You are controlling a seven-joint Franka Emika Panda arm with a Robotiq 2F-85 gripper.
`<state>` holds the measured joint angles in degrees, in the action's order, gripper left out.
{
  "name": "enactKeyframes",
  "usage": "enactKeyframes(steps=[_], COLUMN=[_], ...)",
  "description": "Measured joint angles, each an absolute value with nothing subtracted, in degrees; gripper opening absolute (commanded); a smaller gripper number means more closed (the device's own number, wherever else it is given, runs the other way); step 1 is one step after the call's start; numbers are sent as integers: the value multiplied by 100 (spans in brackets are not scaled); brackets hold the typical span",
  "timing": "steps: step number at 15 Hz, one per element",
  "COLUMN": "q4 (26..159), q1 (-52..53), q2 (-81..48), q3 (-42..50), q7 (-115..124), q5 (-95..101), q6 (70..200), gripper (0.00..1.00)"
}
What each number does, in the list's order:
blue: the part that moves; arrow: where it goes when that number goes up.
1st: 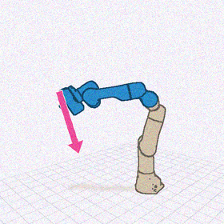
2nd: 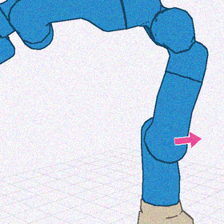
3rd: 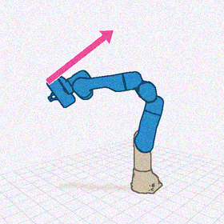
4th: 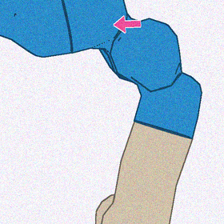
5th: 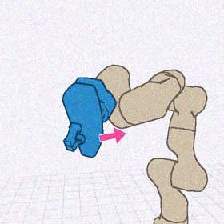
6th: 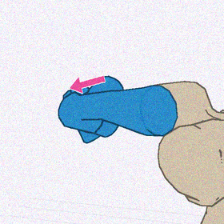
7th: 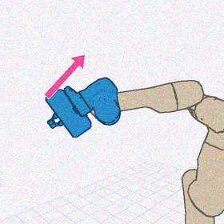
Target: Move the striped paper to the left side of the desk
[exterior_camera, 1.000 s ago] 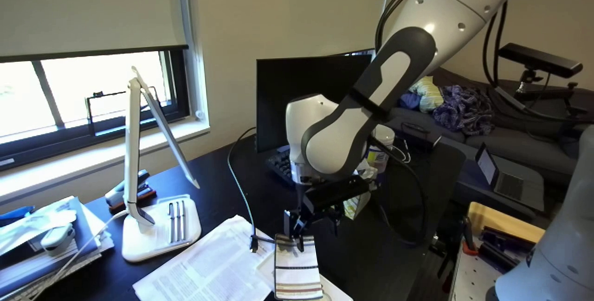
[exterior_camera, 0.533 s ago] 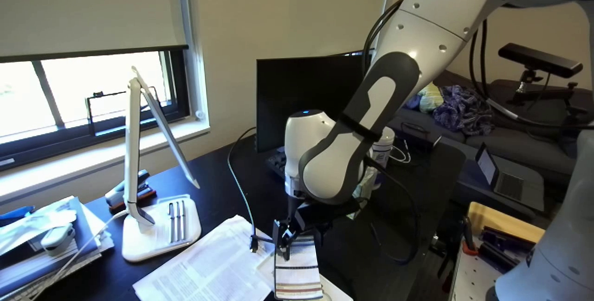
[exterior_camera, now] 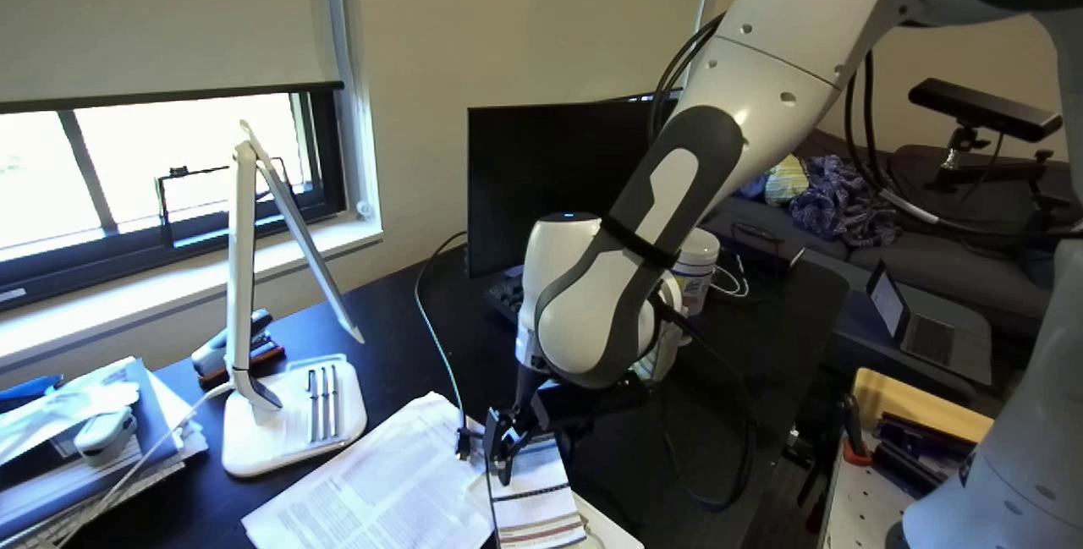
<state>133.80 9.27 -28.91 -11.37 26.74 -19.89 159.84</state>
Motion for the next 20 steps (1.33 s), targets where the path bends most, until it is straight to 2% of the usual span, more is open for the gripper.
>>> enactKeyframes(steps=[10, 13, 20], q4=[13373, 13375, 13364], q1=[715, 722, 1015], q2=[-2818, -2689, -1971], q3=[-1368, -1277, -859], q7=[2274, 2274, 2441], q5=[-2473, -2452, -2087], q6=[16014, 15824, 15080], gripper=[4, 0, 2])
